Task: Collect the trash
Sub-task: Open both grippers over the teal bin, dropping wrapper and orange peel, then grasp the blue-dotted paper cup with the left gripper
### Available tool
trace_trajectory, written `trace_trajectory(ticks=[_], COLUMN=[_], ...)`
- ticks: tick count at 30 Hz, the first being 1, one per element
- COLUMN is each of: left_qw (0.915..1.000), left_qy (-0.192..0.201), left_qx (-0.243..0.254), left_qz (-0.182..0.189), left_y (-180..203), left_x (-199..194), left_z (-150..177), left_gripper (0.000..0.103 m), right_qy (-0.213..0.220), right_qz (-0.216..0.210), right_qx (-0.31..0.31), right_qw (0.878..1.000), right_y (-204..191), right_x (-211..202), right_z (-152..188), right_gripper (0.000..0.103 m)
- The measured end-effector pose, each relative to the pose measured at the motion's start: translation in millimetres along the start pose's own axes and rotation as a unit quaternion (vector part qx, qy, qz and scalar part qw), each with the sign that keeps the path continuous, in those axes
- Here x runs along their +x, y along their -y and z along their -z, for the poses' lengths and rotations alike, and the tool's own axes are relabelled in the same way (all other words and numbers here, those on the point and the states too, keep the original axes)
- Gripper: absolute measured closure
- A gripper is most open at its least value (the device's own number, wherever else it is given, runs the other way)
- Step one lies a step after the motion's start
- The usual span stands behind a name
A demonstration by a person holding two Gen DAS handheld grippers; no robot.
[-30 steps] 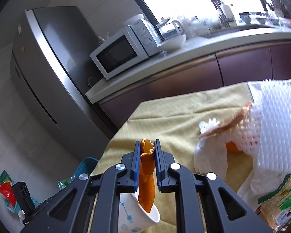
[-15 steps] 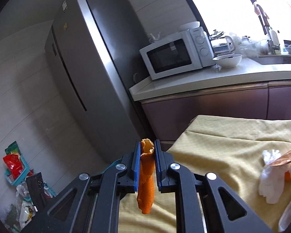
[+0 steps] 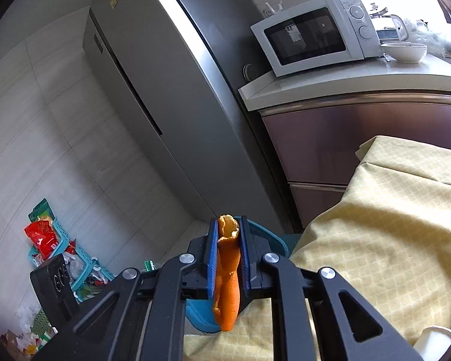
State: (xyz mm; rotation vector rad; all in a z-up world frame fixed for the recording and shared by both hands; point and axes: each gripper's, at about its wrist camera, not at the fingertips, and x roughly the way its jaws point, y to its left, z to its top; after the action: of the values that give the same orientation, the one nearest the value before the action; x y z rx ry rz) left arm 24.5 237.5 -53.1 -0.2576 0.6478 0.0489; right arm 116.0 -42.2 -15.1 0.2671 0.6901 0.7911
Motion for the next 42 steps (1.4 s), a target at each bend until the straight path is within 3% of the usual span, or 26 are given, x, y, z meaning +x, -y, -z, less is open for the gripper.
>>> trace_trajectory(ticks=[9,20,23,27,32,37,42], left_qw=[0.9993,0.9978,0.9974,0.9979,0.9994,0.9966,0.9871], left_qy=[-0.027,-0.058,-0.065,-0.061,-0.032,-0.012,-0.024], left_qx=[-0.017,-0.021,-0.024,-0.016,0.006,0.037,0.069], left_qz=[-0.017,-0.023,-0.019,-0.017,0.01,0.073,0.143], left_y=[-20,-23,-20,-9,12,47,91], left_x=[22,62,74,77,60,37,23], left_z=[1,5,7,8,5,-2,4], left_gripper=[0.094,0.091,0.08,0.077,0.063,0.057,0.052], right_qy=[-0.043,-0.093,-0.095,-0.09,-0.072,-0.045,-0.007], right_qz=[-0.006,0.029,0.033,0.032,0.021,0.027,0.059], right_qx=[0.018,0.022,0.028,0.03,0.018,-0.012,-0.027], right_qw=[0.999,0.995,0.995,0.995,0.997,0.999,0.998], right_y=[-9,-11,-8,-4,-5,-6,7], right_x=[49,98,100,91,61,12,-46], right_z=[2,16,18,18,16,17,21], right_gripper=[0.09,0.087,0.08,0.075,0.065,0.057,0.053])
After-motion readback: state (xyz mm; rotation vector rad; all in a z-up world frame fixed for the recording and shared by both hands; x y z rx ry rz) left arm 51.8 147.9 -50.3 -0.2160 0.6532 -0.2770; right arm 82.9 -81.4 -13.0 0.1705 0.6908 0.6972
